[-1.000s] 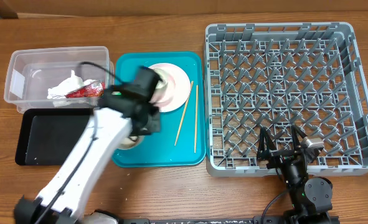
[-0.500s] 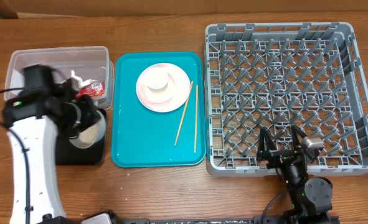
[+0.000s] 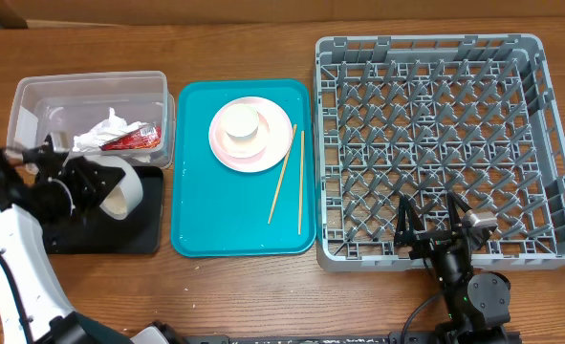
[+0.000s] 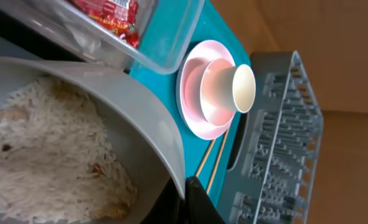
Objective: Sort waste into correct bins and load items into the dishwasher
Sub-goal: 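Carry the bowl left and tip the rice over the black tray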
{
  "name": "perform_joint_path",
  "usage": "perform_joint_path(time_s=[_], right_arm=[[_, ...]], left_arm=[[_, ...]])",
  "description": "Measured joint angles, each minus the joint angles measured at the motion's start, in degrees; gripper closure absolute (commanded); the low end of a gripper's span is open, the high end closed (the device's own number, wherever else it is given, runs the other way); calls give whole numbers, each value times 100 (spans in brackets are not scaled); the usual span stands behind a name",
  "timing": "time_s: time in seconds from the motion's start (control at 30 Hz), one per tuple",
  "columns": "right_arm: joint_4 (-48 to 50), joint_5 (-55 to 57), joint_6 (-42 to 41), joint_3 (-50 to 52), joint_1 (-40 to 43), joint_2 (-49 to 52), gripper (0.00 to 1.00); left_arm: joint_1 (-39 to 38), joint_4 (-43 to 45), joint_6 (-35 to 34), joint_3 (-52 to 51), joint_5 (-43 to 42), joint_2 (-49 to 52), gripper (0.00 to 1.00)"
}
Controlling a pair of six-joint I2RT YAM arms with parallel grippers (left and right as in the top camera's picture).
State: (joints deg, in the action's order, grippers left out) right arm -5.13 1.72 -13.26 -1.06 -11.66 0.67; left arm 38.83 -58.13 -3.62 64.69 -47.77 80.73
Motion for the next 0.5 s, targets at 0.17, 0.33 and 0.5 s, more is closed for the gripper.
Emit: perform_joint_path(time_s=[0.17, 0.33, 0.5], right_arm=[[0, 0, -2, 0, 0, 0, 0], [2, 0, -2, 0, 0, 2, 0], [0, 2, -2, 0, 0, 0, 0]], left_arm=[[577, 544, 90, -590, -697, 0, 96], [1165, 791, 179, -914, -1388, 0, 96], [1456, 1154, 284, -1285, -1825, 0, 96]])
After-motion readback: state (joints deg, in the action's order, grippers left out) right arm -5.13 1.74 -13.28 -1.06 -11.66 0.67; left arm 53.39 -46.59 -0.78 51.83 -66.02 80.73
